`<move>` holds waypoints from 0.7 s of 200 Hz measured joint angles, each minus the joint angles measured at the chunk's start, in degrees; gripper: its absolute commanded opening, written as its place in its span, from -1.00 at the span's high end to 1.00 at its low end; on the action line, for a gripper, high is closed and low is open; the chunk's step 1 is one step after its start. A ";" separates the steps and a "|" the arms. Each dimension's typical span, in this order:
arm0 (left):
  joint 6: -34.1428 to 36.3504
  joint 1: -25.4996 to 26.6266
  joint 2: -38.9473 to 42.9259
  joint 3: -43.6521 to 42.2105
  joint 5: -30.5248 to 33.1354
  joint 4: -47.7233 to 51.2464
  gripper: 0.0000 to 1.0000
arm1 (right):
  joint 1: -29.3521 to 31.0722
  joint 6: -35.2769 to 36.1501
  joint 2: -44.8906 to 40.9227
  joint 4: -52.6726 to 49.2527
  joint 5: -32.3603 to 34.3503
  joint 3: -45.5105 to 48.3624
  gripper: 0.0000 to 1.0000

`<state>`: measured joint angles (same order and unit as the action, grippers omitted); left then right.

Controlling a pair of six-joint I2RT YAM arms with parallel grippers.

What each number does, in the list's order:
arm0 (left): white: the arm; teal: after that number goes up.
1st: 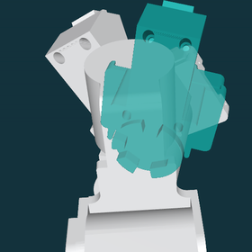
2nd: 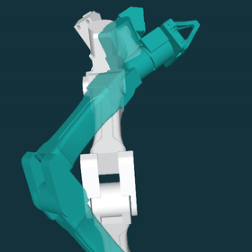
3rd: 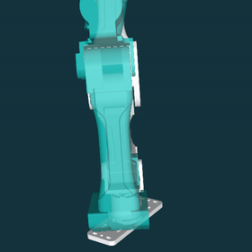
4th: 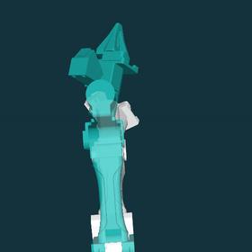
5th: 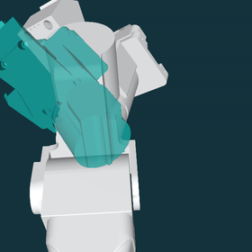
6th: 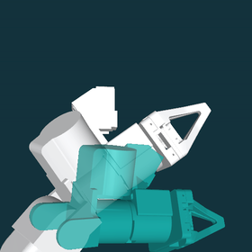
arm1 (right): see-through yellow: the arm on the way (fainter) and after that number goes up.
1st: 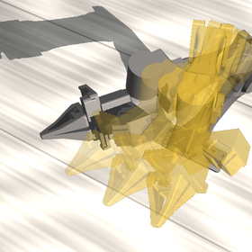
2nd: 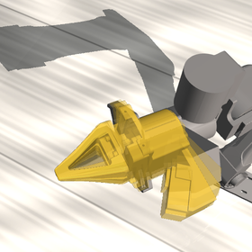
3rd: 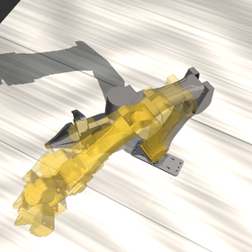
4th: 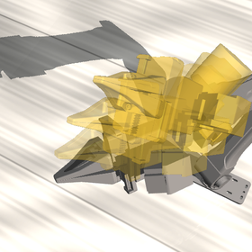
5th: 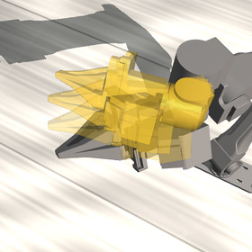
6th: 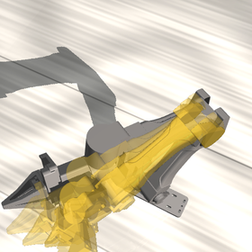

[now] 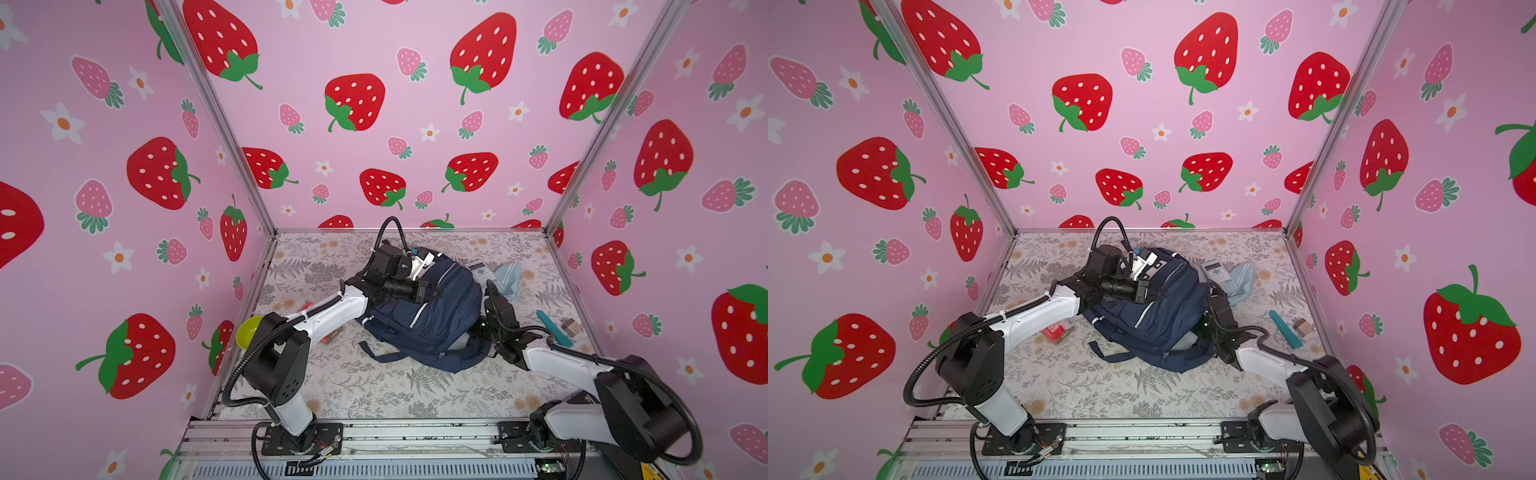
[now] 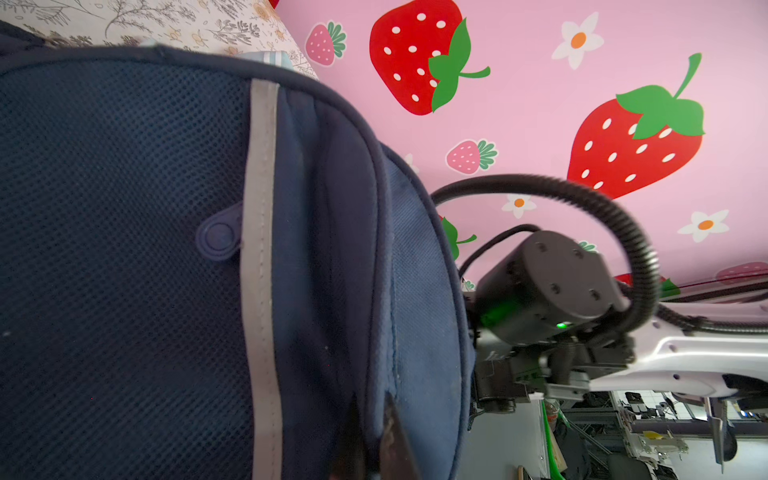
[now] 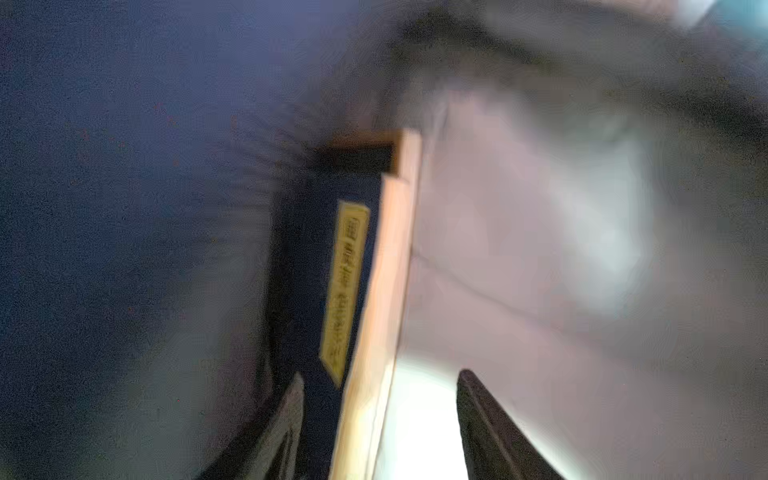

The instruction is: Pack the student bag

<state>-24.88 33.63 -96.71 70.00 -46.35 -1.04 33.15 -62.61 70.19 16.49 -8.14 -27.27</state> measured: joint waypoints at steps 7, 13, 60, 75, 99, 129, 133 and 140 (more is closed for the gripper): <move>0.13 -0.09 0.00 0.00 0.17 0.02 1.00 | -0.31 1.44 -3.30 -3.23 0.70 0.00 -0.22; 0.24 -0.11 0.00 0.00 0.24 0.02 1.00 | -0.44 2.67 -5.70 -5.99 1.29 -0.02 -0.21; 0.28 0.00 0.00 -0.02 2.95 1.38 0.57 | -0.70 9.68 -20.70 -29.94 8.04 -0.11 -0.08; -0.17 -0.02 0.11 -0.20 4.59 0.92 0.39 | -0.70 11.10 -24.98 -35.76 10.43 -0.15 -0.05; -1.22 0.04 2.54 -2.51 8.87 0.76 0.04 | -0.70 13.64 -30.69 -44.96 13.90 -0.96 0.02; -2.56 0.68 8.61 -5.55 14.38 3.63 -0.06 | -0.13 16.61 -33.40 -47.43 11.78 -1.36 0.16; -2.82 0.79 9.57 -5.84 15.15 4.28 -0.06 | 0.31 17.05 -33.51 -47.30 11.23 -1.36 0.17; -3.34 0.87 11.34 -6.45 16.13 5.29 -0.07 | 1.11 17.35 -33.53 -46.99 10.47 -1.36 0.17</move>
<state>-28.23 34.50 -85.36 63.55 -30.22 4.25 34.26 -45.25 36.67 -30.50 2.33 -28.62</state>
